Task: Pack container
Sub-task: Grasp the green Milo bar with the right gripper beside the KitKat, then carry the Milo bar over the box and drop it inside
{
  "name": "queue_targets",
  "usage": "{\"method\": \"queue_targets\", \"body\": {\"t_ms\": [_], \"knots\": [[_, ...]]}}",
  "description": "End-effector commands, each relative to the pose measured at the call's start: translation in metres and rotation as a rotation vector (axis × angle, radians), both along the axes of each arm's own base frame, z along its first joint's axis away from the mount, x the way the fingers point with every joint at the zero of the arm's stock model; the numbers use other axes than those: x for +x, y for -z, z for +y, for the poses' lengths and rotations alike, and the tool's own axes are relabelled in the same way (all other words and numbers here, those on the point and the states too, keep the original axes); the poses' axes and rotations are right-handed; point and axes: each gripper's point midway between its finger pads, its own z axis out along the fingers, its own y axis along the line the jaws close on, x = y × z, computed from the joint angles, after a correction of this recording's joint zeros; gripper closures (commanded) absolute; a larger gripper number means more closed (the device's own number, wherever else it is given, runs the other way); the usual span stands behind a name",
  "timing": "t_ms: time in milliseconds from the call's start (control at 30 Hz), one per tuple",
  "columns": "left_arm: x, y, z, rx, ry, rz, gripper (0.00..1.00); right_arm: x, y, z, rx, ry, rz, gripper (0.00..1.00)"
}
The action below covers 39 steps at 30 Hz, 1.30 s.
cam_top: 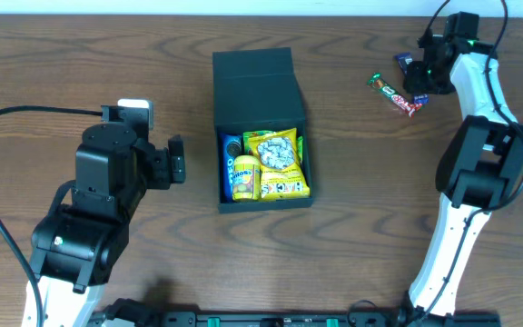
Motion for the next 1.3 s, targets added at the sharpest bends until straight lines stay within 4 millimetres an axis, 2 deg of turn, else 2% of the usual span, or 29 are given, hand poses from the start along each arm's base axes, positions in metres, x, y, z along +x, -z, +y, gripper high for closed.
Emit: {"method": "queue_targets", "body": {"t_ms": [0,300,367,433,567,800,900,967,1067,1167,1267], "knots": [[0.002,-0.008,0.004,0.000,-0.023,-0.022,0.05,-0.006,0.022,0.005,0.015,-0.018,0.045,0.49],[0.002,-0.008,0.004,0.000,-0.023,-0.022,0.05,-0.009,0.026,0.006,0.018,-0.018,0.058,0.54],[0.002,-0.008,0.004,-0.001,-0.023,-0.024,0.05,-0.009,0.026,0.006,0.018,-0.018,0.059,0.59],[0.002,-0.008,0.004,-0.001,-0.023,-0.024,0.05,-0.009,0.026,0.007,0.020,-0.018,0.061,0.72],[0.002,-0.008,0.004,-0.001,-0.023,-0.024,0.05,-0.011,0.026,0.007,0.029,0.004,0.069,0.78],[0.002,-0.008,0.004,-0.001,-0.023,-0.024,0.05,-0.010,0.018,0.008,0.044,0.043,0.062,0.83],[0.003,-0.008,0.004,-0.001,-0.023,-0.026,0.05,-0.007,0.000,0.011,0.040,0.036,0.034,0.84],[0.003,-0.009,0.004,-0.002,-0.023,-0.029,0.05,-0.003,-0.018,0.014,0.034,0.029,0.000,0.83],[0.003,-0.010,0.004,-0.003,-0.023,-0.032,0.05,0.002,-0.057,0.023,0.024,0.011,-0.067,0.83],[0.003,-0.010,0.004,-0.003,-0.023,-0.032,0.05,0.003,-0.097,0.041,0.025,-0.024,-0.133,0.85],[0.004,-0.010,0.004,-0.003,-0.023,-0.032,0.05,-0.001,-0.140,0.071,0.029,-0.083,-0.196,0.87]]}}
